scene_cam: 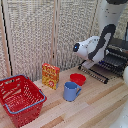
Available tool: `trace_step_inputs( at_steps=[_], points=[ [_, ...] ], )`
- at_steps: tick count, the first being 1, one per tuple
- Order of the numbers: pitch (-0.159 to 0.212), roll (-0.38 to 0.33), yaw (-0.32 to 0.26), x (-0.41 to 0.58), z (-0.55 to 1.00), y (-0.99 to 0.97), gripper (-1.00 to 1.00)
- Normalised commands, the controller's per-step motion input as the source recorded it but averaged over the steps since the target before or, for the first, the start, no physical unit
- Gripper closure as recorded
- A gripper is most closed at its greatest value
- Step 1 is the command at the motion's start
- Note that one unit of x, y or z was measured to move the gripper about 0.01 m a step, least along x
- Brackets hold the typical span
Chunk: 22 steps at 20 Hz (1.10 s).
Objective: Kindly position your hand close to the oven tray's handle. Softly yet firmly grasp the handle using your hand. Slowly and with caution, draw the tray out until it is fully stretched out.
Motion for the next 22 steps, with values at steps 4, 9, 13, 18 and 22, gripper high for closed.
trace_step_inputs(
  at_steps=[4,9,13,18,22],
  points=[
    [0.075,-0.047,0.032,-0.716,-0.57,0.60,1.00],
    [-0.023,-0.017,0.000,-0.710,-0.12,0.59,1.00],
    [-0.013,-0.014,0.000,-0.011,0.06,0.24,-1.00],
    [0.000,-0.026,0.000,0.053,0.10,0.08,-1.00],
    [-0.001,-0.009,0.002,0.036,0.21,0.00,-1.00]
  ],
)
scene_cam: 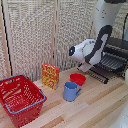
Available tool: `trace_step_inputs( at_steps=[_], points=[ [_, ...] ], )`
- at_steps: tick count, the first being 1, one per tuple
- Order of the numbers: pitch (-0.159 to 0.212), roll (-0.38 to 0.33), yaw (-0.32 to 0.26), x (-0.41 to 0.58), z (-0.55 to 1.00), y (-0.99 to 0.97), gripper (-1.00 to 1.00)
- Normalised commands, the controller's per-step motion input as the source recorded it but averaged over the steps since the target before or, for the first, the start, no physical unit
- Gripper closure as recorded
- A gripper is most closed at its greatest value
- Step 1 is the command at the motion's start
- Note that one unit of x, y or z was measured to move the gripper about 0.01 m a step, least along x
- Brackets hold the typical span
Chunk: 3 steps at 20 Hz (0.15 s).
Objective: Kindly position your hand close to the oven tray's handle. Softly yet firmly grasp the handle using your hand. Slowly and with caution, draw the tray out until it is fully stretched out.
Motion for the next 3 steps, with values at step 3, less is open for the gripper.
trace_step_inputs(
  at_steps=[3],
  points=[
    [-0.002,0.000,-0.001,0.176,0.43,0.03,-1.00]
  ],
)
